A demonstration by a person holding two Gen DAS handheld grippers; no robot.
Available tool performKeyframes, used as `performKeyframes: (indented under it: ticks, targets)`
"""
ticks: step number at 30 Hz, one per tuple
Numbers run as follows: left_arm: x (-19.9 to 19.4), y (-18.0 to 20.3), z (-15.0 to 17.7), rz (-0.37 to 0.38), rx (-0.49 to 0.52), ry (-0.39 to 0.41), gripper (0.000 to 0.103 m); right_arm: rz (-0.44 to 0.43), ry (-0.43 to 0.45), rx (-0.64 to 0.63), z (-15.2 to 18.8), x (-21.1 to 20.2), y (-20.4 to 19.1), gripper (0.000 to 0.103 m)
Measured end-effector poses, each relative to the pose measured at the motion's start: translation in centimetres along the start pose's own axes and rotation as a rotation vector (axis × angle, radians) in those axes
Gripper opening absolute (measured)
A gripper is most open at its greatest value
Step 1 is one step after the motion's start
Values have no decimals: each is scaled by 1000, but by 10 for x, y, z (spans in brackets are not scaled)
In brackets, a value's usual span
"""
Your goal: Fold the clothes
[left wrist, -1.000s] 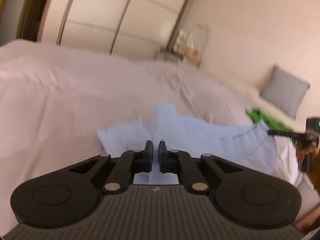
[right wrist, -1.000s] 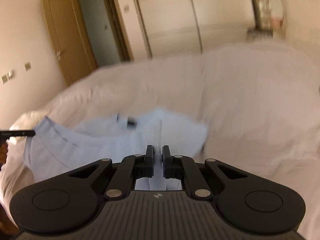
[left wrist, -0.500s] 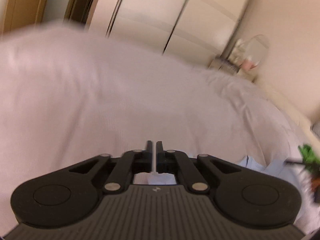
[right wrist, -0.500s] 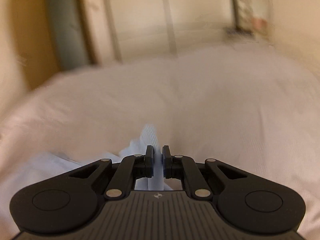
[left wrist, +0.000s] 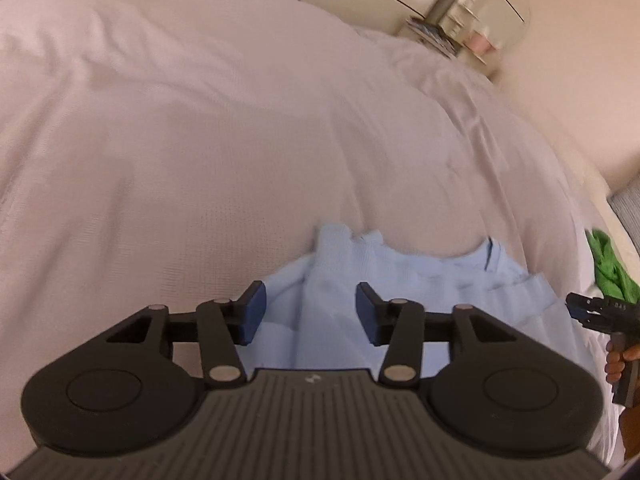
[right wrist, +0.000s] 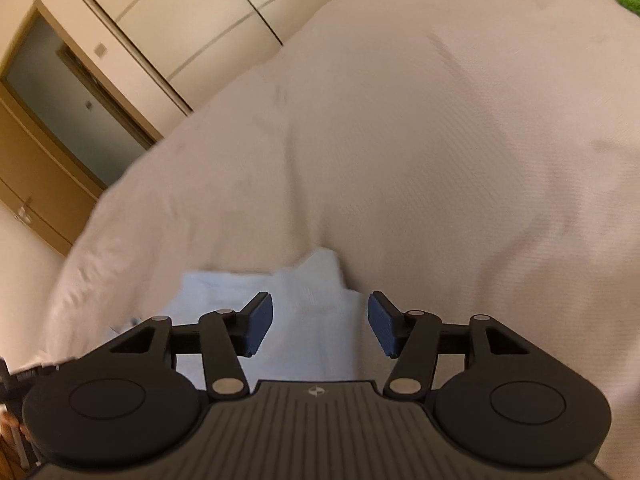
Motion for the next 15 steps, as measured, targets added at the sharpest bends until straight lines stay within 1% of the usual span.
performKeyframes:
  ticks: [2,3,4,6,7,9,11,12,14,15]
  targets:
    - [10,6,1,8,26,-19,28,0,-20,2,5,1,7,56]
    - [13,10,3,-2,52,-23,8,-3,-27,-7,8,2,8,55]
    - [14,14,5,-12,80,-20,4,-4,-26,-31,9,2,4,53]
    - [5,24,7,-22,138,33,4,-5,-23,-79,11,4,-3,9]
    - [-5,28,8,-20,163,76,4,-4,-19,-104,12,4,-7,8]
    - [-29,38,13,-10,198,169,4,40,31,-201,11,-5,-23,4]
    - [-50,45,18,-6,227,260,4,66,91,-306,11,-16,-41,3]
    - [-58,47,19,-17,238,291,4,77,121,-356,10,-21,-50,2]
    - [-68,48,20,-49,243,329,4,69,182,-408,9,-30,-65,2]
    - [-70,46,19,-66,238,339,4,77,198,-423,6,-29,-70,2]
Point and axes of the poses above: each gripper's, at about its wrist camera, not at the fingertips, and x roughly the way its jaws point, y to its right, z to its underside, the point moved 1 cm from there along x, roughly the way its jaws point, and after that the axes turned 5 degrees about z, right-handed, at the moved point
